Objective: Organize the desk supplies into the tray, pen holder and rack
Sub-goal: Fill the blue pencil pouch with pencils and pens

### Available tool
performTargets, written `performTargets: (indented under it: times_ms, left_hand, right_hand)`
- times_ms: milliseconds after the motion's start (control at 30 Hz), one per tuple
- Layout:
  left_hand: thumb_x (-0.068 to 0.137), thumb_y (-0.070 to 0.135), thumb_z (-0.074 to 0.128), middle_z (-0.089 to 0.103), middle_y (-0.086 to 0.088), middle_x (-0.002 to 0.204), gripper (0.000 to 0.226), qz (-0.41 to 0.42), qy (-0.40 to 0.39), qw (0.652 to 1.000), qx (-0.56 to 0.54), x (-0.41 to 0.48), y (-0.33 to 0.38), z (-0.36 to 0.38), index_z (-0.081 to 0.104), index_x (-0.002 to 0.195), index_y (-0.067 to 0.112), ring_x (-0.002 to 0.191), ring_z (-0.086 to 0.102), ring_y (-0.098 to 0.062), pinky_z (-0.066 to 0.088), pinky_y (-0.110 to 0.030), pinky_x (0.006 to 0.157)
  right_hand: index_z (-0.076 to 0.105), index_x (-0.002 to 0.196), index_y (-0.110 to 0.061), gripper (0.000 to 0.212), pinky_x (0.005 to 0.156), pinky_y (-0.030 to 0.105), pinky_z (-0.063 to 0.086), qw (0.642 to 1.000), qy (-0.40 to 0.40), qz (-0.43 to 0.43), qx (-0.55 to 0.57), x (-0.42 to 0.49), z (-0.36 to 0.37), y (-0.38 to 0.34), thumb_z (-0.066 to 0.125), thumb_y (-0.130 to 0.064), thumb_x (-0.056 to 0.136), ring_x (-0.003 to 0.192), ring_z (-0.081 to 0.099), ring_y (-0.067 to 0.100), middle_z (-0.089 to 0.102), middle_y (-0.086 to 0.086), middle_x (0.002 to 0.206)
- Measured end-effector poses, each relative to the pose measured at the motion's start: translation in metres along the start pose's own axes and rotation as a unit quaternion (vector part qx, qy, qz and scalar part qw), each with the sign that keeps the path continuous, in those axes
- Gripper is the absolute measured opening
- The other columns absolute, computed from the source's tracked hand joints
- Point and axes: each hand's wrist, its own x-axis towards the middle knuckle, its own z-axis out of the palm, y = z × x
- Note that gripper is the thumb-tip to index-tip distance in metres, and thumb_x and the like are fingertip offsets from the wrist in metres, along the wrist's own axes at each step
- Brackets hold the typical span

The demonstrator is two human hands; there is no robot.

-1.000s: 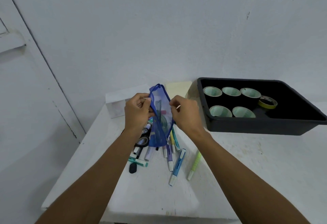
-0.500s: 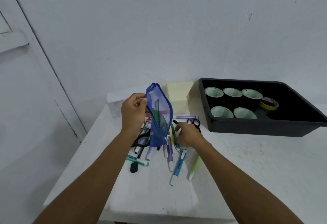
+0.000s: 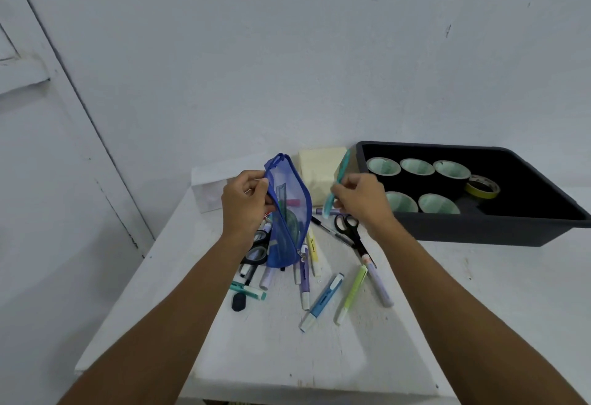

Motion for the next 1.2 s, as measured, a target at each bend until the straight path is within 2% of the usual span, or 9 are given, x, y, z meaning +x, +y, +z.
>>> performTargets:
  times_ms: [67, 233, 333, 467, 567, 767, 933, 1033, 1200]
  left_hand:
    - [0.093, 0.006, 0.056, 0.069, -0.014, 0.079, 0.012, 0.001, -0.003, 1.0, 0.009, -0.001, 0.0, 0.003, 0.066, 0.101, 0.006, 0.063, 0.066, -0.02, 0.06, -0.033, 0.058]
    - [0.093, 0.007, 0.057, 0.071, -0.012, 0.083, 0.01, 0.014, 0.0, 1.0, 0.022, -0.001, 0.003, 0.004, 0.065, 0.1, 0.008, 0.064, 0.07, -0.018, 0.06, -0.034, 0.058]
    - [0.093, 0.007, 0.057, 0.071, -0.009, 0.083, 0.01, 0.024, 0.003, 1.0, 0.02, 0.001, 0.009, -0.002, 0.066, 0.098, 0.009, 0.064, 0.07, -0.018, 0.06, -0.035, 0.057]
    - [0.093, 0.008, 0.056, 0.07, -0.008, 0.084, 0.011, 0.03, 0.021, 0.999, 0.017, 0.007, 0.017, -0.018, 0.066, 0.098, 0.01, 0.066, 0.069, -0.018, 0.059, -0.031, 0.056]
    - [0.093, 0.008, 0.057, 0.07, -0.009, 0.081, 0.011, 0.03, 0.038, 0.999, 0.004, 0.014, 0.019, -0.033, 0.067, 0.098, 0.01, 0.065, 0.068, -0.019, 0.06, -0.036, 0.058]
    - [0.093, 0.008, 0.057, 0.067, -0.005, 0.076, 0.012, 0.039, 0.058, 0.998, 0.008, 0.023, 0.02, -0.066, 0.066, 0.1, 0.008, 0.056, 0.063, -0.011, 0.059, -0.032, 0.056]
    - [0.094, 0.009, 0.056, 0.069, -0.008, 0.083, 0.013, 0.031, 0.048, 0.998, 0.009, 0.031, 0.015, -0.089, 0.067, 0.102, 0.007, 0.06, 0.066, -0.015, 0.06, -0.034, 0.058]
    - [0.094, 0.01, 0.056, 0.069, -0.008, 0.084, 0.013, 0.031, 0.039, 0.999, 0.007, 0.034, 0.014, -0.099, 0.066, 0.103, 0.008, 0.059, 0.066, -0.012, 0.06, -0.031, 0.057]
    - [0.095, 0.01, 0.057, 0.069, -0.008, 0.084, 0.014, 0.028, 0.017, 0.999, 0.003, 0.042, 0.012, -0.109, 0.066, 0.105, 0.007, 0.062, 0.066, -0.014, 0.059, -0.031, 0.058]
  right_hand:
    - [0.068, 0.09, -0.012, 0.003, 0.062, 0.028, 0.057, 0.999, -0.015, -0.05, 0.015, -0.004, -0.001, -0.02, 0.068, -0.013, 0.087, 0.062, 0.069, 0.013, 0.072, 0.005, 0.077]
    - [0.067, 0.105, -0.016, 0.023, 0.058, 0.024, 0.054, 0.98, -0.09, -0.121, -0.131, -0.019, 0.022, -0.04, 0.072, -0.027, 0.085, 0.062, 0.068, 0.01, 0.074, 0.002, 0.077]
    - [0.071, 0.11, -0.014, 0.023, 0.069, 0.032, 0.059, 0.984, -0.029, -0.146, -0.099, -0.018, 0.027, -0.033, 0.062, -0.026, 0.092, 0.063, 0.066, 0.01, 0.073, 0.001, 0.08]
    - [0.071, 0.101, -0.017, 0.016, 0.056, 0.021, 0.051, 0.992, -0.003, -0.115, -0.046, -0.015, 0.03, -0.017, 0.056, -0.015, 0.096, 0.055, 0.061, 0.006, 0.069, -0.002, 0.072]
    - [0.069, 0.096, -0.02, 0.016, 0.062, 0.027, 0.054, 0.99, -0.04, -0.096, -0.095, -0.016, 0.045, 0.002, 0.056, -0.011, 0.094, 0.066, 0.065, 0.013, 0.069, -0.001, 0.077]
    - [0.073, 0.089, -0.022, 0.015, 0.075, 0.033, 0.055, 0.952, -0.108, -0.053, -0.283, -0.022, 0.083, 0.024, 0.059, -0.019, 0.09, 0.08, 0.065, 0.02, 0.07, 0.0, 0.087]
    - [0.069, 0.084, -0.029, 0.008, 0.07, 0.032, 0.055, 0.955, -0.119, -0.012, -0.271, -0.016, 0.106, 0.02, 0.068, -0.036, 0.084, 0.078, 0.063, 0.014, 0.07, -0.004, 0.089]
    - [0.064, 0.088, -0.033, 0.024, 0.06, 0.026, 0.046, 0.944, -0.171, -0.035, -0.282, -0.021, 0.109, 0.019, 0.074, -0.05, 0.075, 0.073, 0.059, 0.01, 0.063, -0.01, 0.083]
    - [0.062, 0.104, -0.029, 0.022, 0.073, 0.033, 0.057, 0.937, -0.146, -0.008, -0.319, -0.024, 0.099, 0.027, 0.07, -0.032, 0.084, 0.078, 0.061, 0.011, 0.062, -0.008, 0.093]
